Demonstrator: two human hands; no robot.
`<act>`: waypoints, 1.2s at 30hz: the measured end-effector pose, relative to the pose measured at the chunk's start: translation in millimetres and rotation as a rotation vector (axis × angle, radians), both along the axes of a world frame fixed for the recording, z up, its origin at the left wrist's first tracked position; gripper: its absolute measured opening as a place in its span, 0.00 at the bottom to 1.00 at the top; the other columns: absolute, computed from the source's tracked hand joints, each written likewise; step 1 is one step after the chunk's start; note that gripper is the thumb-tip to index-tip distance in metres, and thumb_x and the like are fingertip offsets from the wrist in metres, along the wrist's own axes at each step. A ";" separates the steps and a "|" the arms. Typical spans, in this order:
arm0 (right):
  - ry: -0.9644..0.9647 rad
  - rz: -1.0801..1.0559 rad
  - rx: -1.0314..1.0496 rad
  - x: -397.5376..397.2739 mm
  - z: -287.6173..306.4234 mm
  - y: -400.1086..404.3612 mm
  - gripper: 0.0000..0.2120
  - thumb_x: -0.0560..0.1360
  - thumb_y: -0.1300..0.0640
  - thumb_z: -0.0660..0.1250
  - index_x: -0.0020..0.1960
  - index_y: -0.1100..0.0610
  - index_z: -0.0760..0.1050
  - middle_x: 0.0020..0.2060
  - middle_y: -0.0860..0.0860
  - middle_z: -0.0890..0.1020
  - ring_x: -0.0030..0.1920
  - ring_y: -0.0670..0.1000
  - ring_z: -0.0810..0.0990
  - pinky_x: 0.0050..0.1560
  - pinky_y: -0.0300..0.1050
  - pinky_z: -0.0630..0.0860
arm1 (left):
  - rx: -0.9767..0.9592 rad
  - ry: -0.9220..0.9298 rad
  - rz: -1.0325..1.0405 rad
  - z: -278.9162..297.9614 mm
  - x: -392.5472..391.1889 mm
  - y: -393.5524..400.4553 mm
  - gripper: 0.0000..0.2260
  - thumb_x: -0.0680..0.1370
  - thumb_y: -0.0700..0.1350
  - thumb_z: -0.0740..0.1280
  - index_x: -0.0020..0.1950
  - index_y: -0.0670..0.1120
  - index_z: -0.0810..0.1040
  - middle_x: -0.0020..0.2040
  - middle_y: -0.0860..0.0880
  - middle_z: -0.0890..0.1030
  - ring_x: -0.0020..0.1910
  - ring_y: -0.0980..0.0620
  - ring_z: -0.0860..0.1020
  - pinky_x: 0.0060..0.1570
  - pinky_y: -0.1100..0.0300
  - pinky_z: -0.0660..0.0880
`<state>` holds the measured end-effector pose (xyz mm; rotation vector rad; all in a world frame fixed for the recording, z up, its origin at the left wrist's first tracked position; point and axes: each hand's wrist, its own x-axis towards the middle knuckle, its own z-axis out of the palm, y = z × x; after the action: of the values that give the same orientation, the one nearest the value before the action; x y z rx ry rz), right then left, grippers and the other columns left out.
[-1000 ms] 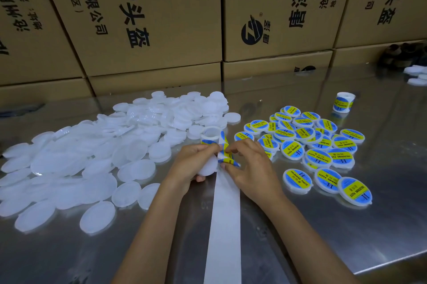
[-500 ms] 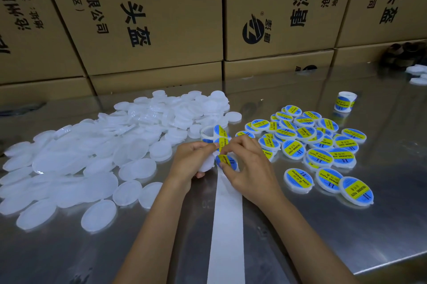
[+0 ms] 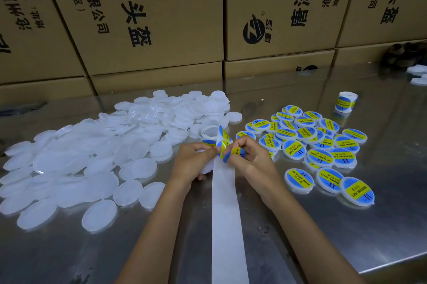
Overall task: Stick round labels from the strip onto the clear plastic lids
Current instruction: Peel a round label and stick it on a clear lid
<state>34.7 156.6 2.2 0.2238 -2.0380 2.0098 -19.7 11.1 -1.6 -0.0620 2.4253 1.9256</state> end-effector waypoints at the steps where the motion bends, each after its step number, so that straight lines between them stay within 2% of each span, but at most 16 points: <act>1: -0.007 -0.001 -0.016 0.1 -0.2 0.5 0.04 0.72 0.74 0.66 0.44 0.68 0.72 0.42 0.55 0.82 0.45 0.46 0.80 0.48 0.41 0.74 | -0.014 0.000 -0.003 1.0 1.0 0.8 0.12 0.74 0.49 0.77 0.42 0.40 0.84 0.28 0.45 0.77 0.18 0.52 0.65 0.19 0.66 0.62; 5: -0.025 -0.042 -0.051 -1.9 -0.6 1.3 0.05 0.71 0.70 0.67 0.45 0.67 0.72 0.40 0.55 0.79 0.40 0.48 0.75 0.43 0.44 0.73 | -0.001 -0.019 -0.023 7.0 6.5 0.8 0.16 0.73 0.55 0.77 0.39 0.41 0.83 0.29 0.43 0.78 0.19 0.52 0.68 0.19 0.65 0.64; 8: -0.038 -0.071 -0.088 -3.7 -0.7 2.4 0.06 0.72 0.72 0.66 0.45 0.64 0.72 0.38 0.52 0.77 0.39 0.49 0.74 0.44 0.49 0.74 | 0.063 -0.050 0.129 15.9 5.1 0.2 0.16 0.78 0.56 0.71 0.40 0.44 0.83 0.33 0.46 0.83 0.25 0.50 0.78 0.21 0.63 0.68; 10: -0.048 -0.078 -0.113 -4.6 -1.5 4.0 0.09 0.73 0.73 0.65 0.47 0.61 0.73 0.37 0.46 0.79 0.40 0.47 0.77 0.44 0.48 0.77 | 0.263 -0.103 0.181 22.8 3.9 -1.3 0.13 0.81 0.49 0.64 0.44 0.43 0.82 0.38 0.45 0.85 0.30 0.47 0.83 0.20 0.63 0.71; 12: -0.052 -0.075 -0.149 -5.3 -2.0 5.6 0.10 0.74 0.73 0.65 0.50 0.61 0.74 0.38 0.45 0.81 0.40 0.46 0.79 0.42 0.44 0.78 | 0.524 -0.124 0.103 28.2 6.3 -1.9 0.12 0.81 0.43 0.58 0.49 0.41 0.80 0.44 0.41 0.84 0.33 0.44 0.84 0.22 0.61 0.74; 14: -0.065 -0.073 -0.207 -6.0 -2.0 6.9 0.10 0.75 0.72 0.65 0.51 0.61 0.74 0.42 0.49 0.82 0.41 0.48 0.80 0.42 0.43 0.79 | 0.675 -0.096 0.008 29.2 9.5 -2.0 0.13 0.81 0.37 0.54 0.55 0.39 0.79 0.49 0.37 0.81 0.37 0.43 0.83 0.28 0.58 0.79; 17: -0.093 -0.024 -0.379 -7.4 -0.6 8.1 0.11 0.76 0.72 0.64 0.50 0.58 0.74 0.42 0.52 0.81 0.41 0.50 0.81 0.45 0.46 0.80 | 0.649 -0.030 -0.069 29.1 11.4 0.6 0.19 0.82 0.33 0.53 0.64 0.45 0.77 0.57 0.37 0.81 0.49 0.39 0.81 0.41 0.54 0.83; 20: -0.099 0.025 -0.498 -7.6 0.6 9.9 0.11 0.76 0.72 0.65 0.51 0.57 0.74 0.39 0.50 0.82 0.40 0.50 0.81 0.47 0.46 0.80 | 0.639 -0.011 -0.127 29.9 13.8 3.3 0.18 0.83 0.31 0.55 0.66 0.46 0.76 0.60 0.38 0.82 0.56 0.38 0.83 0.54 0.50 0.82; 22: -0.066 0.030 -0.474 -6.9 0.5 9.1 0.11 0.75 0.71 0.67 0.51 0.57 0.75 0.40 0.50 0.82 0.42 0.50 0.81 0.47 0.47 0.79 | 0.623 -0.009 -0.168 29.7 16.0 6.2 0.16 0.82 0.32 0.58 0.66 0.44 0.78 0.61 0.39 0.82 0.58 0.40 0.83 0.57 0.50 0.81; 25: 0.025 -0.037 -0.307 -5.6 -0.7 6.0 0.12 0.74 0.70 0.70 0.51 0.57 0.75 0.43 0.46 0.84 0.43 0.47 0.83 0.44 0.41 0.79 | 0.664 -0.041 -0.234 32.2 20.7 14.0 0.13 0.84 0.39 0.59 0.66 0.43 0.78 0.62 0.40 0.82 0.61 0.40 0.81 0.59 0.49 0.80; 28: 0.101 -0.088 -0.205 -6.0 -1.3 1.6 0.14 0.73 0.72 0.71 0.50 0.55 0.75 0.44 0.42 0.84 0.44 0.44 0.84 0.42 0.36 0.79 | 0.732 -0.101 -0.293 33.7 24.0 18.6 0.17 0.84 0.44 0.56 0.67 0.41 0.78 0.61 0.38 0.82 0.58 0.41 0.82 0.61 0.49 0.78; 31: 0.163 -0.132 -0.120 -6.1 -1.9 -1.8 0.15 0.73 0.72 0.70 0.49 0.54 0.73 0.41 0.39 0.82 0.43 0.42 0.83 0.44 0.35 0.79 | 0.755 -0.140 -0.330 32.7 24.4 21.4 0.19 0.83 0.42 0.51 0.68 0.41 0.77 0.60 0.40 0.83 0.55 0.44 0.82 0.61 0.49 0.77; 36: 0.203 -0.192 -0.073 -6.2 -2.7 -2.9 0.17 0.72 0.70 0.71 0.48 0.50 0.73 0.42 0.39 0.82 0.43 0.44 0.83 0.45 0.38 0.79 | 0.739 -0.155 -0.366 32.7 25.5 26.2 0.20 0.82 0.39 0.50 0.69 0.42 0.75 0.63 0.41 0.81 0.57 0.44 0.81 0.61 0.51 0.77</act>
<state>28.6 153.8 -0.5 0.2001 -1.7876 1.8596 5.7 37.4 31.1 0.2295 1.3836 2.3609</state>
